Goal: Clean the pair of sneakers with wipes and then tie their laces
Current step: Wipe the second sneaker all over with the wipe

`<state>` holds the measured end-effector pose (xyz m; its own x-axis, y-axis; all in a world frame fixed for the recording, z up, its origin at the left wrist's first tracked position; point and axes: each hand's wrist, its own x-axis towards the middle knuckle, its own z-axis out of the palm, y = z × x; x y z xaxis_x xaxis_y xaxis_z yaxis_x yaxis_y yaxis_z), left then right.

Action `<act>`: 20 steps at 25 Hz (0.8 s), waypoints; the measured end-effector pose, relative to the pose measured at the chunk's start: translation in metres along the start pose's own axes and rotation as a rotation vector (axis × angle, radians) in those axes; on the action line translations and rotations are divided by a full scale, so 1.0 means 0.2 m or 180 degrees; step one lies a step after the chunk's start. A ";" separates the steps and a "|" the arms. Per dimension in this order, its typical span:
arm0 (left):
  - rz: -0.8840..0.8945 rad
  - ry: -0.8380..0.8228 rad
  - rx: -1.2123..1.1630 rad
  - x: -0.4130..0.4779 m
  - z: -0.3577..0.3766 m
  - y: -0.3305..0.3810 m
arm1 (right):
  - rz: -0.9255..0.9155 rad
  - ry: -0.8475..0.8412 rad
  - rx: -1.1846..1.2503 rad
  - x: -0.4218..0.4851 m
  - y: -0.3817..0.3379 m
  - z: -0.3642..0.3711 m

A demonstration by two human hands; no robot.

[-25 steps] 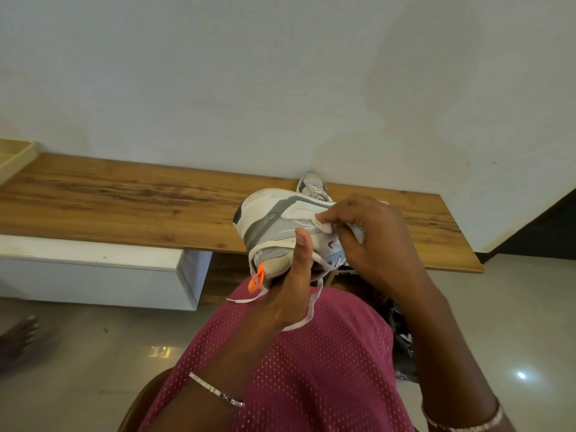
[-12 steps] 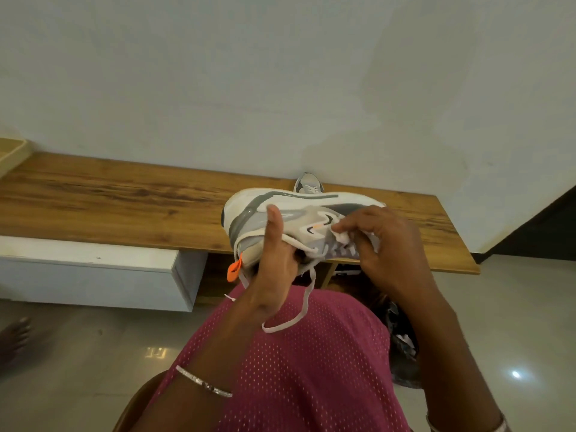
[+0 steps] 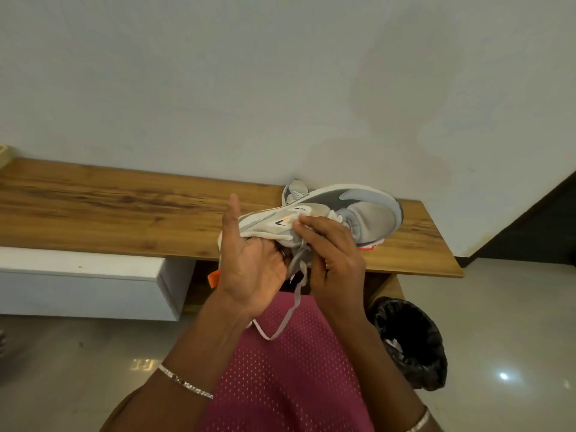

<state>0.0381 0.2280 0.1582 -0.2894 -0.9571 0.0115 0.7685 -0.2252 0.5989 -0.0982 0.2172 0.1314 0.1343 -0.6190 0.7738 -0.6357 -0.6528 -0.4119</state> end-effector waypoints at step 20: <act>-0.0543 -0.0065 -0.1231 0.03 -0.03 0.00 | 0.2853 0.1166 0.3096 -0.09 -0.03 -0.05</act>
<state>0.0407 0.2215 0.1531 -0.4393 -0.8973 -0.0434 0.8651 -0.4356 0.2489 -0.1036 0.2372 0.1245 -0.3393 -0.9368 0.0855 0.4073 -0.2282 -0.8843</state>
